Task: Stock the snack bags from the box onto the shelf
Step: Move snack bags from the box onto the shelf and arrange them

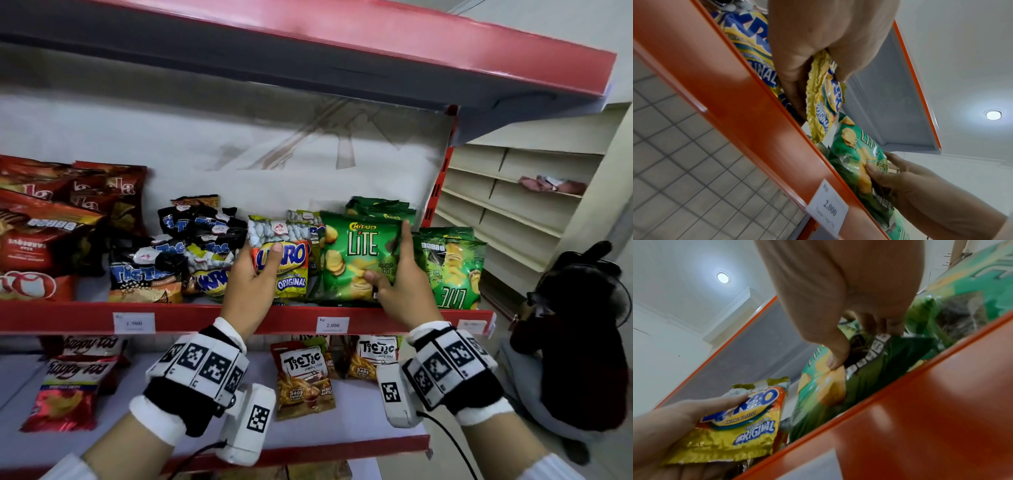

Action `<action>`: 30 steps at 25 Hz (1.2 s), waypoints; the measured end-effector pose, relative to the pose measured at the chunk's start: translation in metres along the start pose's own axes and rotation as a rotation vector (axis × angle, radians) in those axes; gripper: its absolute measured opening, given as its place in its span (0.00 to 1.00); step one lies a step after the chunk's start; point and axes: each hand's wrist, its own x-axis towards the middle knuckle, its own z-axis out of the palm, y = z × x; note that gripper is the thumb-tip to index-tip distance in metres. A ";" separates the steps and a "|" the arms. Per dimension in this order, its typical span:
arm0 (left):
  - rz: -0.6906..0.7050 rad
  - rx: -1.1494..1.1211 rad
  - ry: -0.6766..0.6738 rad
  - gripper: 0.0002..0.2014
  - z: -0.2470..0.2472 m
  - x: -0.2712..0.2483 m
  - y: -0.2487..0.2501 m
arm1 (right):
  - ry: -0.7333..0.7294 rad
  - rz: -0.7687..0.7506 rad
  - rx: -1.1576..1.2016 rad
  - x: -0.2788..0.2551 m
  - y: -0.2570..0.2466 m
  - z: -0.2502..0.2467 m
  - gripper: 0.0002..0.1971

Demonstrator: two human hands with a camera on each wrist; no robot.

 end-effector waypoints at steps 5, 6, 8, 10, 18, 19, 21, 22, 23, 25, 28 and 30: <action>0.021 -0.018 -0.003 0.08 0.004 -0.001 -0.001 | -0.035 0.047 -0.066 0.002 -0.001 0.007 0.53; 0.026 -0.015 0.001 0.08 0.005 -0.001 -0.001 | -0.062 0.074 -0.088 0.002 0.000 0.007 0.53; 0.033 -0.017 0.023 0.08 0.006 -0.002 0.002 | -0.167 0.115 -0.152 0.002 0.003 0.004 0.53; 0.039 -0.027 0.036 0.12 0.008 -0.003 0.002 | -0.231 0.132 -0.185 0.000 0.004 -0.002 0.56; 0.110 -0.169 0.007 0.12 0.006 -0.008 0.015 | 0.174 -0.214 -0.152 -0.021 -0.032 -0.023 0.43; 0.123 -0.201 0.001 0.10 0.005 -0.009 0.019 | 0.100 -0.243 -0.022 -0.021 -0.044 -0.021 0.45; 0.143 -0.224 -0.005 0.09 -0.001 -0.013 0.022 | -0.110 -0.201 0.228 -0.022 -0.067 -0.008 0.46; 0.155 -0.211 -0.006 0.10 -0.006 -0.016 0.023 | -0.183 -0.163 0.308 -0.022 -0.075 0.003 0.43; 0.167 -0.191 -0.008 0.10 -0.013 -0.019 0.021 | -0.212 -0.141 0.338 -0.023 -0.081 0.014 0.39; 0.200 -0.128 -0.013 0.08 -0.031 -0.022 0.015 | -0.166 -0.135 0.278 -0.027 -0.086 0.036 0.28; 0.230 -0.046 -0.007 0.07 -0.061 -0.027 0.006 | -0.089 -0.092 0.161 -0.032 -0.092 0.067 0.18; 0.252 -0.019 -0.021 0.09 -0.074 -0.030 0.003 | -0.033 -0.061 0.070 -0.033 -0.099 0.083 0.15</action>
